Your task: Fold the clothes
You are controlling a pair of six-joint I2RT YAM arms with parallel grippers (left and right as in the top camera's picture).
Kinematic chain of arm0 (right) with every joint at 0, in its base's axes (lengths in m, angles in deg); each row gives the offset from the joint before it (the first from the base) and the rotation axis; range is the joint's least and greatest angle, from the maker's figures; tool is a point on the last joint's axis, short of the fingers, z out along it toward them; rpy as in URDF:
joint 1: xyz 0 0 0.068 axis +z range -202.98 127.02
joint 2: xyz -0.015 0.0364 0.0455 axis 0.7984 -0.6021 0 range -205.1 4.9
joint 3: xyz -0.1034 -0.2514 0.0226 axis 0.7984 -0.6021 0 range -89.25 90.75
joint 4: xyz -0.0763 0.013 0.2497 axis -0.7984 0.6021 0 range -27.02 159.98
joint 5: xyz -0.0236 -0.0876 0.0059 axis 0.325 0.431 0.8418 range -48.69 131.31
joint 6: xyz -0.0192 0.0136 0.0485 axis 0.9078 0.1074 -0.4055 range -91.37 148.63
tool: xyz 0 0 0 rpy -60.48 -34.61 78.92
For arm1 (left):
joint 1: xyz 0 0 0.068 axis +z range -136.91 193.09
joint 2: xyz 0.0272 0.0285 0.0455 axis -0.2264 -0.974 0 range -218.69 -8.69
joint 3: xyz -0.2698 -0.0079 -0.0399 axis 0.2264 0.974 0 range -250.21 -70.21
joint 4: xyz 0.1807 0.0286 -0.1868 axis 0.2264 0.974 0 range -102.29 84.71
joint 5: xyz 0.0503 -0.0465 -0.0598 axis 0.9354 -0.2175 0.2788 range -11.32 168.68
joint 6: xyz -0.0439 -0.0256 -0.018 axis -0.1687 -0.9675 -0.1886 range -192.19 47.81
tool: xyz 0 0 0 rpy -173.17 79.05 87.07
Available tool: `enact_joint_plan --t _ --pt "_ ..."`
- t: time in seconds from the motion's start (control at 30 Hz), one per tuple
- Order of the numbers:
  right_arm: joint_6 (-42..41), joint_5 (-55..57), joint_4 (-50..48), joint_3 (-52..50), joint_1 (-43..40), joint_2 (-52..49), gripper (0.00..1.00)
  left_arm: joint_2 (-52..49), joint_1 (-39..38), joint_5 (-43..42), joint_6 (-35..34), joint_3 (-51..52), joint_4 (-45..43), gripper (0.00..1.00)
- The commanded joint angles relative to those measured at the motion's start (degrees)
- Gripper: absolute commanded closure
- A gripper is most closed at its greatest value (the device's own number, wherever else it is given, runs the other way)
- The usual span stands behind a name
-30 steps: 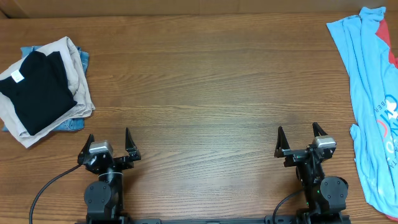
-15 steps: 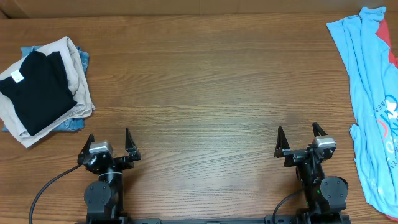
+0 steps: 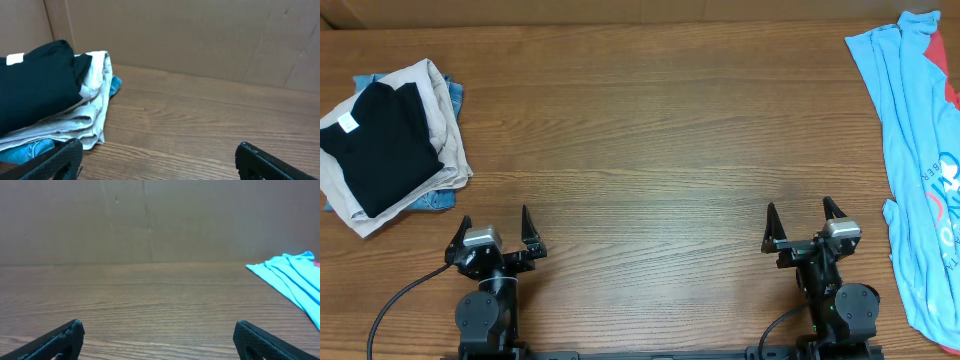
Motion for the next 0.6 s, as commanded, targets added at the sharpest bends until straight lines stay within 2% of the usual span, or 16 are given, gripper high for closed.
enact_joint_plan --t 0.0,0.3,0.43,0.57 --pt "-3.5 2.4 0.6 0.7 0.2 -0.3 0.00 0.6 0.3 0.8 0.3 -1.4 2.1 0.00" --pt "-4.2 2.8 3.1 9.1 0.2 -5.9 0.00 -1.6 0.3 1.2 0.3 -11.8 9.7 0.00" --pt "-4.2 3.9 7.7 19.3 0.2 -16.4 0.00 -9.7 0.3 1.2 -0.4 -19.4 10.7 0.00" --pt "-4.2 4.9 15.2 30.2 0.1 -27.4 0.00 -19.9 0.3 1.2 -0.4 -28.4 16.3 0.00"
